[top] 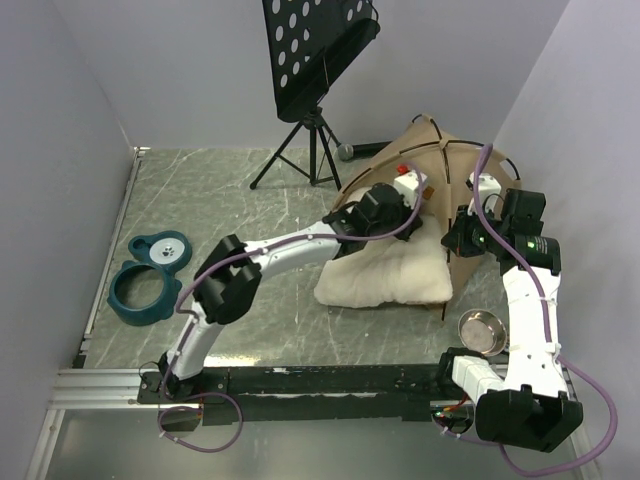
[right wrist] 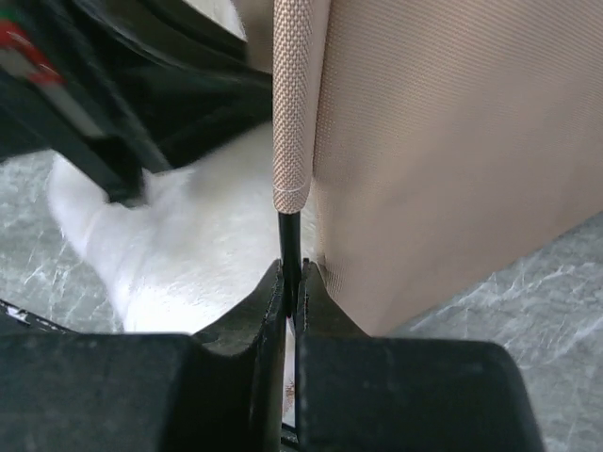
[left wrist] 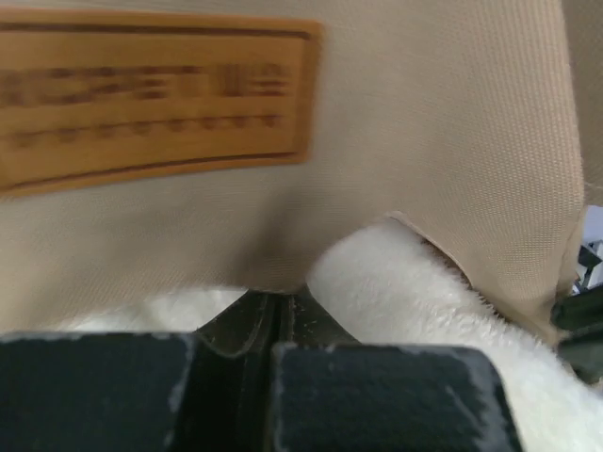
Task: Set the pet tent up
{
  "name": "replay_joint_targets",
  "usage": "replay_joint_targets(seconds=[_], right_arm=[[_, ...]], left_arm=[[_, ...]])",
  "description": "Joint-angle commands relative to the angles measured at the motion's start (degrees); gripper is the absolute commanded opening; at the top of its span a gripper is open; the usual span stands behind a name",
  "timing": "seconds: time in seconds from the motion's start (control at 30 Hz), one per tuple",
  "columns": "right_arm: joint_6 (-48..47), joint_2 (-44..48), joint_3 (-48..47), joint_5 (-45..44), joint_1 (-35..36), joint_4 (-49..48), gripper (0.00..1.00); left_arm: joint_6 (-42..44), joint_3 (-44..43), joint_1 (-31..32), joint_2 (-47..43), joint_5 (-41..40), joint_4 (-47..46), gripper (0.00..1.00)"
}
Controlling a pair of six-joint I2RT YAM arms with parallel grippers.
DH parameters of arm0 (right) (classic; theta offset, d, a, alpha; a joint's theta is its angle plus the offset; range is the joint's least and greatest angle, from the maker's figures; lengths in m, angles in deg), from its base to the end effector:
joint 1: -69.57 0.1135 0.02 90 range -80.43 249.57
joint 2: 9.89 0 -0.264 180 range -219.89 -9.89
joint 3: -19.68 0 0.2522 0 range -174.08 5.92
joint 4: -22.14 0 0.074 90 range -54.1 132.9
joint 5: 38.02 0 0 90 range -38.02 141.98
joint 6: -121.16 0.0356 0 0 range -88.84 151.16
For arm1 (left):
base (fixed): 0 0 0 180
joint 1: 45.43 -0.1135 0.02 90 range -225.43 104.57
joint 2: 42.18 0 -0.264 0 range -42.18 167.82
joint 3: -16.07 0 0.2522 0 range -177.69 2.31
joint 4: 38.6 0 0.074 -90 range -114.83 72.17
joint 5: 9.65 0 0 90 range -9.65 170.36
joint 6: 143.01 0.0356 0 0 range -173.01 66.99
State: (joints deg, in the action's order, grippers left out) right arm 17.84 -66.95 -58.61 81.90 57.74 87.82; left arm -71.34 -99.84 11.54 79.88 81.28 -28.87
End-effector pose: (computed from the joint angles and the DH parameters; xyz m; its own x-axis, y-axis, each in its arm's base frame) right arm 0.1861 -0.0208 0.3530 -0.6276 -0.0726 -0.7751 -0.3241 0.9296 0.1754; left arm 0.2809 -0.4332 0.2802 -0.4079 0.0505 -0.9116 0.7569 0.5771 -0.3067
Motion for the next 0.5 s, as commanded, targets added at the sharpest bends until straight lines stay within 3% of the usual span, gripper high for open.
replay_joint_targets(seconds=[0.0,0.17,0.33,0.47], right_arm=[[0.05,-0.95,-0.68,0.15,0.06,2.57,0.00],[-1.09,-0.86,-1.03,-1.35,0.06,2.57,0.00],[-1.18,-0.60,0.19,-1.00,0.06,2.04,0.00],[-1.09,0.02,0.72,-0.73,0.06,1.17,0.00]], left_arm=[[3.73,-5.87,2.00,5.46,4.86,-3.52,0.02],[7.33,0.61,2.00,-2.84,10.49,-1.60,0.57],[10.68,15.19,2.00,-21.21,10.94,1.65,0.80],[4.99,26.10,-0.53,-33.53,6.29,6.13,0.87]])
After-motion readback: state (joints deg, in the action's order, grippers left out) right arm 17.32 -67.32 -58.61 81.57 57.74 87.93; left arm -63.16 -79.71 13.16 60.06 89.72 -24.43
